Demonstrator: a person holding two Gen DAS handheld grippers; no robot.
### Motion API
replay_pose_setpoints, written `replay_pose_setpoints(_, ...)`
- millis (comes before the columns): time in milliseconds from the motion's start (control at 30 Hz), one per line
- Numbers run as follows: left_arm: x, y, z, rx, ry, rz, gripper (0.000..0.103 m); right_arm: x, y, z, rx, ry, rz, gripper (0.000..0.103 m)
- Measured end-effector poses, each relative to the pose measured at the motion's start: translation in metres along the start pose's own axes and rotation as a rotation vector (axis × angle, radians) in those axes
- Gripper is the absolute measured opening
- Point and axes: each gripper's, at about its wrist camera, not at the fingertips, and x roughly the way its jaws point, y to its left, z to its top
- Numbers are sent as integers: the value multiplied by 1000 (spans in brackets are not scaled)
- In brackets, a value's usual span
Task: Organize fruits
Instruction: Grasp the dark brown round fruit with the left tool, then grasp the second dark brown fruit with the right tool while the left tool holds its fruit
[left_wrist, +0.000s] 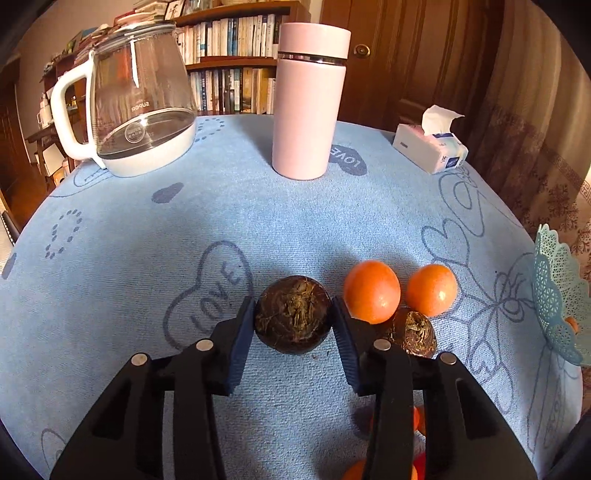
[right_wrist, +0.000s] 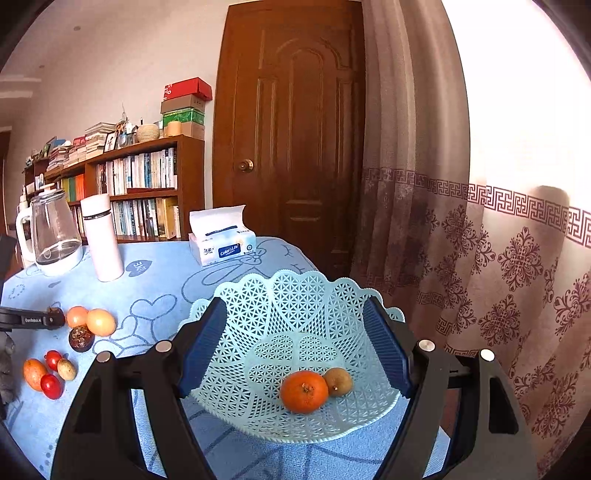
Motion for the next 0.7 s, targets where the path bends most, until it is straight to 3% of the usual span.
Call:
replay_pose_setpoints(133,-13,4,2,-10,-45,21,42,-8,19,6,-54,-16,31,78)
replay_pose_setpoints(233,-22,7,4,-23,-77,29,42,-12,40,15,-76,3,129,78)
replay_pose_setpoints(433,-38,16,8,-52,-128,37,42,20,99,20,-93,193,380,78)
replay_pose_setpoints(600,-43,24,10,-85,-146,44,42,53,143,13,-54,374,519,74)
replay_pose_setpoints(700,-45,29,10,-107,-150,48,42,68,166,6,-40,457,567,67)
